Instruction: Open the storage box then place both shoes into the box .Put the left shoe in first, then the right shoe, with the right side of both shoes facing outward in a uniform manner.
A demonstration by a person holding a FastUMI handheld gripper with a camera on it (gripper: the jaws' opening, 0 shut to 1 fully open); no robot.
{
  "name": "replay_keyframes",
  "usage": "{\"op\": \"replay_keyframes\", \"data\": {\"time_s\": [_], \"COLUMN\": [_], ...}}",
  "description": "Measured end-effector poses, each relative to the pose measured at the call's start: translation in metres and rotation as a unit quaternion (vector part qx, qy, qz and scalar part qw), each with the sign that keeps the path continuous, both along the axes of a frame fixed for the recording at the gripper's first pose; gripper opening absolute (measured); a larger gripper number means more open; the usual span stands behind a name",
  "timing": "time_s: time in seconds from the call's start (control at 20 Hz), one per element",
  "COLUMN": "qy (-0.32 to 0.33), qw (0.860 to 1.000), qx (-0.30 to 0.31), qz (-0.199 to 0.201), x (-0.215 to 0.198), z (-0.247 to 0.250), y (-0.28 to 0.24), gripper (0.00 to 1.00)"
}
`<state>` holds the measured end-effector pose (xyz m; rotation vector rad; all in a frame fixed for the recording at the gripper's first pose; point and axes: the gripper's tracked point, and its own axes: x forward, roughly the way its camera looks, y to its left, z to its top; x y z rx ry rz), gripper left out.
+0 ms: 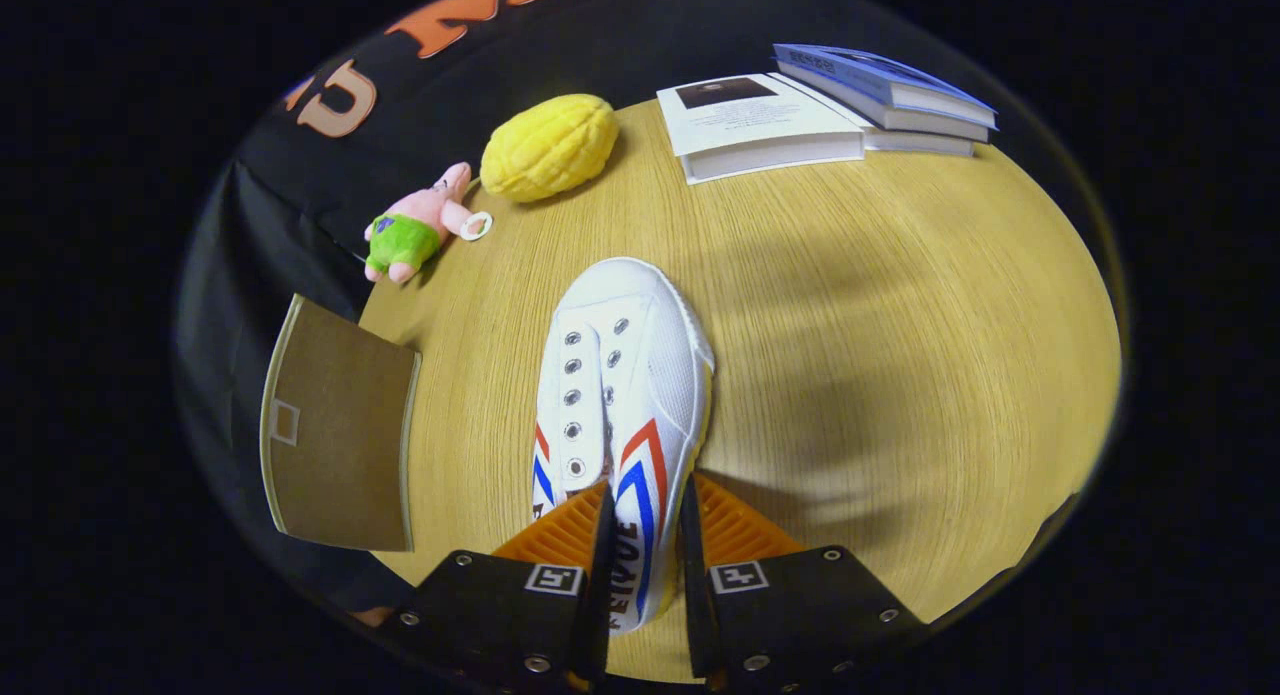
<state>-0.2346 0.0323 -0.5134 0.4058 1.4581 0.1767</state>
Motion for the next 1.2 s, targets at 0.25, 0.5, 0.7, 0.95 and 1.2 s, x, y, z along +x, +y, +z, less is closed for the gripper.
{"op": "replay_keyframes", "data": {"time_s": [0.25,0.5,0.7,0.95,1.2], "qy": [-0.009,-0.015,-0.035,-0.073,-0.087], "qw": [0.999,0.998,0.998,0.997,0.992], "qx": [-0.007,0.023,0.022,0.029,0.085], "qz": [-0.038,-0.061,-0.048,-0.008,0.026], "x": [0.004,0.012,0.032,0.061,0.074], "z": [0.008,0.037,0.072,0.127,0.180], "y": [-0.003,0.018,0.036,0.080,0.156], "gripper": [0.08,0.07,0.07,0.07,0.07]}}
